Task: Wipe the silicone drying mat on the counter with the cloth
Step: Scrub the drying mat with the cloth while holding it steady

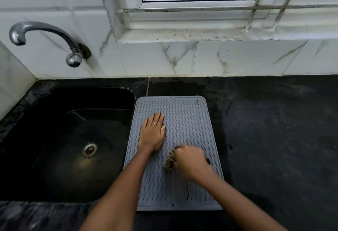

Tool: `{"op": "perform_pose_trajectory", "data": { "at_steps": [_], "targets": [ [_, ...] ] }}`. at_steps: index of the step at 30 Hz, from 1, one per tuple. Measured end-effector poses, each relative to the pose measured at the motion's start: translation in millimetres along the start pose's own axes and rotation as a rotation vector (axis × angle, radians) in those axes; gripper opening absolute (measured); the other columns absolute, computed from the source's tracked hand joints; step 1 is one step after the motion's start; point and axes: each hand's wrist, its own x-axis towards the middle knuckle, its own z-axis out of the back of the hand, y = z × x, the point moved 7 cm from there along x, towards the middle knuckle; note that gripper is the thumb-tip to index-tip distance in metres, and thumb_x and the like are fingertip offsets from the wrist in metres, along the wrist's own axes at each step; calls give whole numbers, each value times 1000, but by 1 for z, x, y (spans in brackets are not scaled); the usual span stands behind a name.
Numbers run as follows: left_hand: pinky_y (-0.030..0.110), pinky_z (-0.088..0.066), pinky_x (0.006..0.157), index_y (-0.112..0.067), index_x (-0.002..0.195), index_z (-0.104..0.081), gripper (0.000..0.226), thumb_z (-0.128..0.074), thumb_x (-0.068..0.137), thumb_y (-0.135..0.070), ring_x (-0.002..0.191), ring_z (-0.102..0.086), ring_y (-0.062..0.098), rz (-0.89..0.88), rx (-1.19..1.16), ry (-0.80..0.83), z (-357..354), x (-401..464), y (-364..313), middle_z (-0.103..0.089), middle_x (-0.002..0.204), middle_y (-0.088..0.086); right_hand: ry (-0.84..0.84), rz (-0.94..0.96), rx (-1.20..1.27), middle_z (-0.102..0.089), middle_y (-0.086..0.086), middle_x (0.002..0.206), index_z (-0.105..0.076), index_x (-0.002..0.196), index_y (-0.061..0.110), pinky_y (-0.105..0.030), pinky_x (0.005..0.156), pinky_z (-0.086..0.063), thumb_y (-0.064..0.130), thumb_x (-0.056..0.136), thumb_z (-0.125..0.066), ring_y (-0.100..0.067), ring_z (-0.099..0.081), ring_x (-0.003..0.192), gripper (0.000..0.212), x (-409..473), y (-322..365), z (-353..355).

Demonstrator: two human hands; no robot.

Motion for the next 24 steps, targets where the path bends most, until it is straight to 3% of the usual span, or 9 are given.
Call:
{"op": "perform_pose_trajectory", "data": {
  "at_steps": [2, 4, 6, 8, 10, 16, 19, 22, 24],
  "targets": [
    [37, 0, 121, -21, 154, -7, 55, -23, 103, -35, 151, -1, 18, 11, 1, 7, -1, -7, 0, -5, 163, -1, 26, -45, 21, -60, -5, 88, -63, 96, 13, -36, 72, -51, 22, 90, -55, -22, -60, 81, 13, 12, -2, 23],
    [37, 0, 121, -22, 154, -6, 54, -22, 104, -35, 151, 1, 19, 15, 17, 14, -3, -13, -1, -1, 163, -1, -137, -99, 49, -60, -5, 92, -64, 101, 14, -37, 74, -53, 22, 90, -54, -23, -60, 84, 17, 39, -9, 51],
    [37, 1, 121, -21, 154, -7, 53, -21, 104, -33, 151, 1, 19, 13, 20, 6, -4, -20, -2, -2, 163, 0, -207, -149, 57, -58, -11, 116, -60, 116, 14, -47, 89, -49, 18, 90, -52, -32, -54, 107, 28, 65, -16, 61],
    [36, 0, 121, -20, 154, -8, 53, -20, 104, -32, 151, 0, 18, 21, 11, -5, -4, -26, -2, -5, 163, 0, -99, -159, -11, -39, -15, 144, -44, 137, 16, -59, 104, -31, 14, 90, -50, -42, -32, 131, 47, 85, -21, 42],
    [36, -1, 121, -20, 154, -8, 53, -21, 104, -32, 151, -1, 17, 28, 9, -15, -4, -32, -3, -6, 163, 0, -90, -129, -65, -23, -15, 154, -29, 145, 19, -63, 107, -20, 11, 91, -48, -44, -20, 137, 58, 92, -26, 23],
    [36, 0, 121, -21, 154, -6, 54, -21, 103, -31, 151, -1, 18, 21, 27, -17, -5, -44, -4, -5, 163, -1, -414, -34, 90, -56, -3, 130, -59, 121, 23, -54, 99, -35, 10, 88, -55, -29, -45, 117, 36, 36, -23, -2],
    [36, 1, 121, -22, 154, -6, 54, -21, 103, -32, 151, 0, 17, 35, 9, -17, -7, -51, -5, -5, 163, -1, -432, 10, 131, -63, 0, 119, -66, 110, 23, -54, 90, -45, 10, 80, -65, -25, -55, 104, 33, -31, -12, -29],
    [37, 1, 121, -23, 154, -6, 54, -20, 103, -34, 151, 1, 17, 47, 15, -13, -9, -62, -7, -4, 163, -1, -391, 73, 121, -69, 3, 101, -72, 94, 24, -43, 72, -49, 14, 67, -73, -22, -60, 86, 28, -76, 4, -42],
    [37, 0, 121, -23, 154, -5, 54, -20, 103, -34, 151, 1, 17, 54, 14, -13, -9, -69, -8, -4, 163, -1, -364, 77, 156, -66, 6, 93, -70, 87, 24, -41, 76, -45, 15, 72, -69, -19, -56, 84, 18, -76, 3, -34]
  ]
}}
